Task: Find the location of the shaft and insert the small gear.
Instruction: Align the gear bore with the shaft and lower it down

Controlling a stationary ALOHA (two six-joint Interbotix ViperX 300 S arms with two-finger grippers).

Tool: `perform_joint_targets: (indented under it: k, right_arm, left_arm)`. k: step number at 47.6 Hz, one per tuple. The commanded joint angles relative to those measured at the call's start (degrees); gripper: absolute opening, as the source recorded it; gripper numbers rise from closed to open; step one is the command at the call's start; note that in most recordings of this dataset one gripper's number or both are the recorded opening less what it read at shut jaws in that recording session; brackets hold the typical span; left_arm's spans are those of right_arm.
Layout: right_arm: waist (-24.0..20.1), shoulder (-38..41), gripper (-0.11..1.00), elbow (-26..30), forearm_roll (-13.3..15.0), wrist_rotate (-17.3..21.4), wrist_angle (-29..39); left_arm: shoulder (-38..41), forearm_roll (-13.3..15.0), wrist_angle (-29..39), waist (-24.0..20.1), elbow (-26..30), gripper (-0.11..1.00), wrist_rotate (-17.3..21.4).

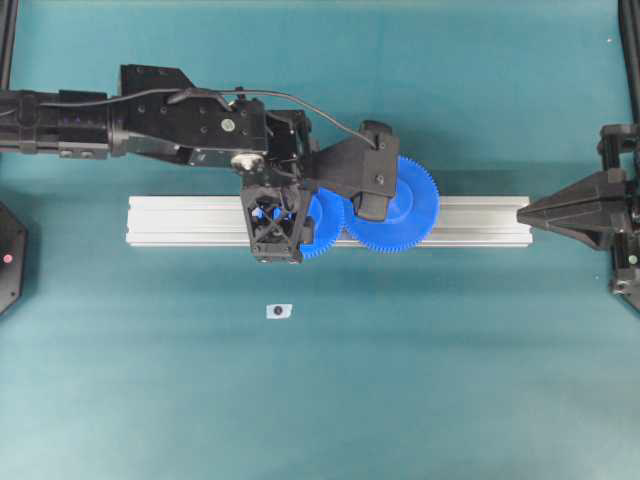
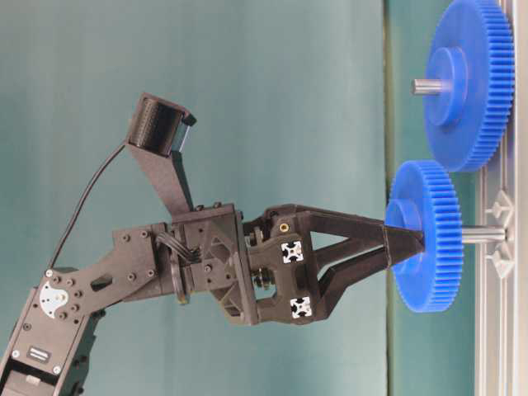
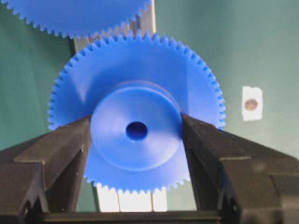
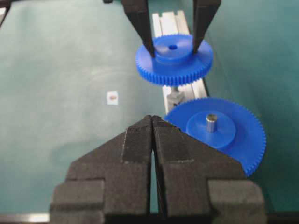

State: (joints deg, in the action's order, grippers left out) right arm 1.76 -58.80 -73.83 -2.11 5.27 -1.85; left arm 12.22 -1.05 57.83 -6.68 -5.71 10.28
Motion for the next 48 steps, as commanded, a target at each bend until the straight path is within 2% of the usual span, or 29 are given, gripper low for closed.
perform_joint_targets:
  k: [1,48]
  right_arm:
    - [0.09,0.35,-0.01,0.62,-0.09,0.53,-0.26]
    - [0.09,0.35,-0.01,0.70,-0.09,0.53,-0.26]
  left_arm:
    - [-0.44,-0.44,0.53,-2.64,-0.09,0.63,0.26]
    - [-0.35,-0.26,2.99,-1.76,1.14,0.63,-0.88]
